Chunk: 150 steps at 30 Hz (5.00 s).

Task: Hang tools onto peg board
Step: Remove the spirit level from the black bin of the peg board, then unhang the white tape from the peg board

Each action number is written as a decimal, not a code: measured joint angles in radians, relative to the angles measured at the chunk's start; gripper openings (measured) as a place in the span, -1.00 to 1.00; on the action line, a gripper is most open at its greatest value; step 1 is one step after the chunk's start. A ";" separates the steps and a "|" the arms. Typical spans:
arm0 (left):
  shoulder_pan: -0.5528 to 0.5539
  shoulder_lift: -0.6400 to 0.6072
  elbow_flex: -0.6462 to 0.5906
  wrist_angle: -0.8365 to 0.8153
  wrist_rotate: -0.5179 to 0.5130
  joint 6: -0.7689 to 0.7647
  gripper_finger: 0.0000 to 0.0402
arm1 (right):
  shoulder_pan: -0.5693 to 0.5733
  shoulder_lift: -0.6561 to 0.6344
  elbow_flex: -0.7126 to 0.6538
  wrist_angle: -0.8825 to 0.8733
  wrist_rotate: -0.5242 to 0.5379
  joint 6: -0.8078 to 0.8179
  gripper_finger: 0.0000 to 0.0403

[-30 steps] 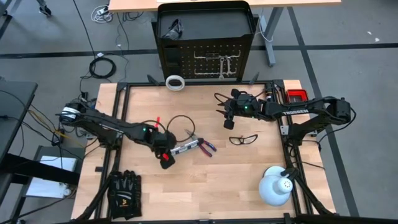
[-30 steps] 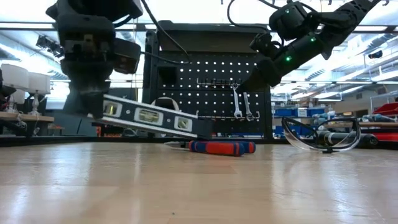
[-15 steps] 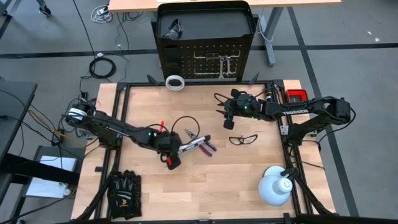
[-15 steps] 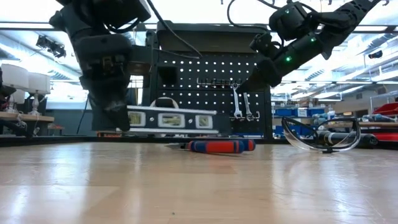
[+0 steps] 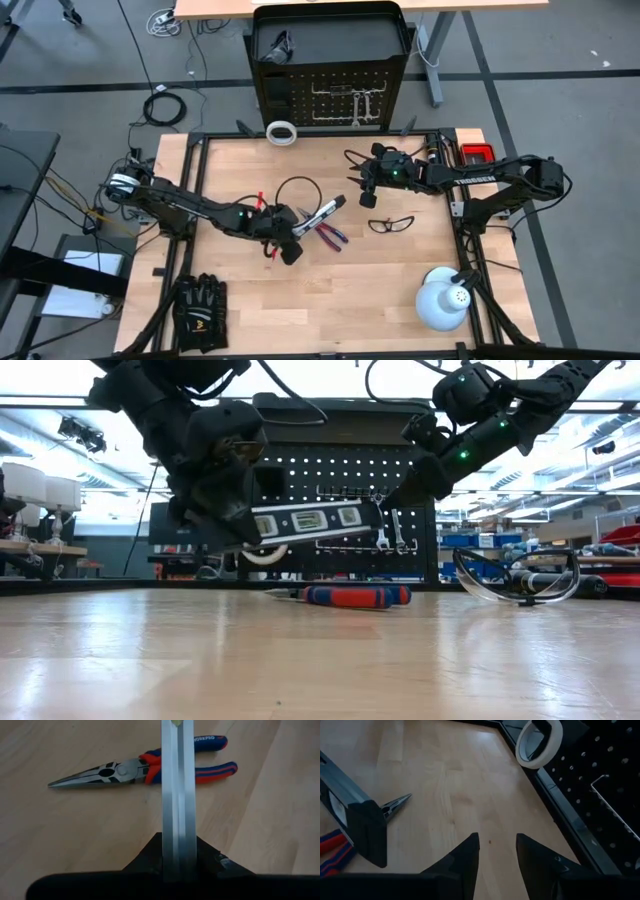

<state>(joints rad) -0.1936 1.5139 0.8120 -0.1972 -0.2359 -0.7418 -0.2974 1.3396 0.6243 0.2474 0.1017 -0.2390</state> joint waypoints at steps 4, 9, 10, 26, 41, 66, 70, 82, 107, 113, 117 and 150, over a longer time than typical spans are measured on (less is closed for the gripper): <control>0.003 0.002 0.000 -0.016 -0.001 -0.022 -0.73 | 0.000 0.000 0.000 0.001 0.000 0.000 -0.31; 0.025 0.031 0.000 -0.040 -0.033 -0.084 -0.73 | 0.000 0.000 0.000 0.005 0.000 0.000 -0.31; 0.032 0.037 0.000 -0.040 -0.033 -0.091 -0.73 | 0.000 0.000 0.000 0.005 0.000 0.000 -0.31; 0.317 0.076 0.022 -0.055 0.070 0.042 -0.73 | 0.000 0.000 0.000 0.012 0.000 -0.007 -0.31; 0.366 0.078 0.089 -0.058 0.074 0.345 -0.24 | 0.000 0.000 0.000 0.013 0.000 -0.011 -0.31; 0.569 -0.300 -0.403 0.519 -0.039 0.505 -0.20 | 0.000 0.000 0.000 0.014 -0.010 -0.017 -0.31; 0.701 -0.296 -0.442 0.590 0.119 0.476 -0.20 | 0.000 0.000 0.000 0.029 -0.045 -0.015 -0.31; 0.917 -0.290 -0.444 0.761 0.593 0.599 -0.22 | -0.008 0.000 0.000 0.035 -0.055 -0.031 -0.31; 1.093 -0.276 -0.437 0.677 0.440 0.522 -0.22 | -0.010 0.000 0.000 0.072 -0.055 -0.041 -0.31; 1.081 -0.198 -0.367 0.677 0.425 0.505 -0.22 | -0.011 0.000 0.000 0.101 -0.056 -0.056 -0.31; 1.065 -0.145 -0.330 0.687 0.373 0.502 -0.22 | -0.012 0.000 0.000 0.096 -0.056 -0.062 -0.31; 0.944 0.014 -0.326 0.882 0.068 0.600 0.23 | -0.021 0.000 0.000 0.124 -0.056 -0.075 -0.31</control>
<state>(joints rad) 0.7503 1.5281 0.4862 0.6844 -0.1683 -0.1419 -0.3183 1.3392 0.6247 0.3718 0.0460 -0.3141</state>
